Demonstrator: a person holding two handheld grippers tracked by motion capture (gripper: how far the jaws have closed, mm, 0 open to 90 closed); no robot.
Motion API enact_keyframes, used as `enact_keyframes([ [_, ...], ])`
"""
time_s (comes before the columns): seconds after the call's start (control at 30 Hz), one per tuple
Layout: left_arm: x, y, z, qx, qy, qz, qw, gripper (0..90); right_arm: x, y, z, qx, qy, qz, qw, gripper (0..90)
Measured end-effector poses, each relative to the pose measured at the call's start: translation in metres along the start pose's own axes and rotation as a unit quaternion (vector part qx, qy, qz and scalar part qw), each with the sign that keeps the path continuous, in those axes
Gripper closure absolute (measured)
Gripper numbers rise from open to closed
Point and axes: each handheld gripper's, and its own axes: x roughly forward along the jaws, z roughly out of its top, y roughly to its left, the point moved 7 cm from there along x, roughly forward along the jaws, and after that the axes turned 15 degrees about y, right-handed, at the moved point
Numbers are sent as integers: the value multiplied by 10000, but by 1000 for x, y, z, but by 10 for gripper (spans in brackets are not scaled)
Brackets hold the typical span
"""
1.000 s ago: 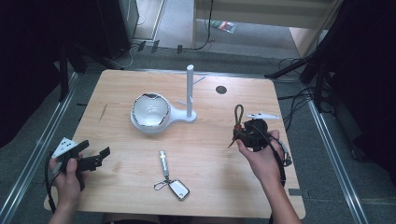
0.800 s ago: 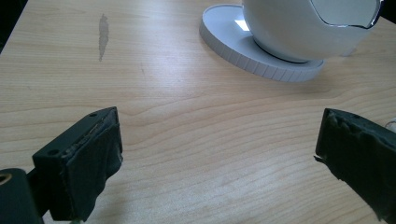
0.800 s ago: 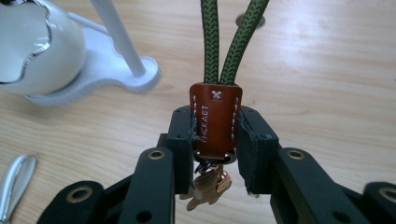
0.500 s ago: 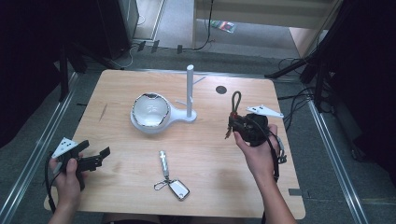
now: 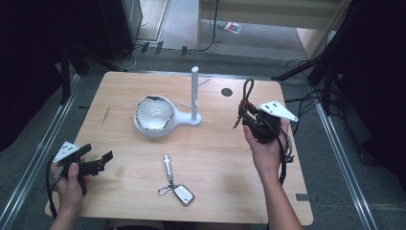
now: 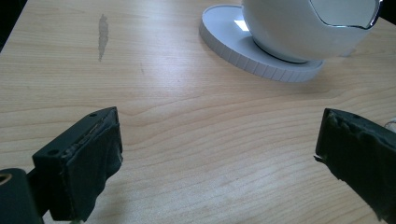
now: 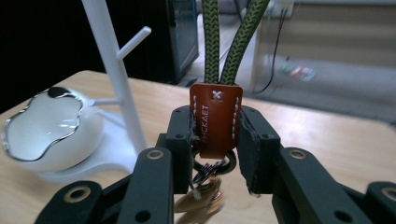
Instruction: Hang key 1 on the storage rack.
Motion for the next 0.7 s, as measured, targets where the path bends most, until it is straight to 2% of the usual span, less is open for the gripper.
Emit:
enact_keyframes([
  [0.07, 0, 0, 0, 2, 6, 3, 10000, 11, 0, -1, 3, -173, -126, -271, 9994, 682],
  [0.1, 0, 0, 0, 1, 2, 0, 10000, 11, 0, 0, 4, -230, -168, -284, 9992, 682],
  [0.17, 0, 0, 0, 2, 7, 0, 10000, 11, 1, 1, 7, -261, -214, -216, 9992, 682],
  [0.3, 0, 0, 0, -5, 0, -2, 10000, 11, 5, 3, 9, -330, -213, -232, 9990, 682],
  [0.43, 0, 0, 0, 6, 10, -3, 10000, 11, 11, 7, 12, -350, -202, -87, 9991, 682],
  [0.7, 0, 0, 0, -2, 10, -11, 10000, 11, 27, 18, 12, -469, -49, 46, 9989, 683],
])
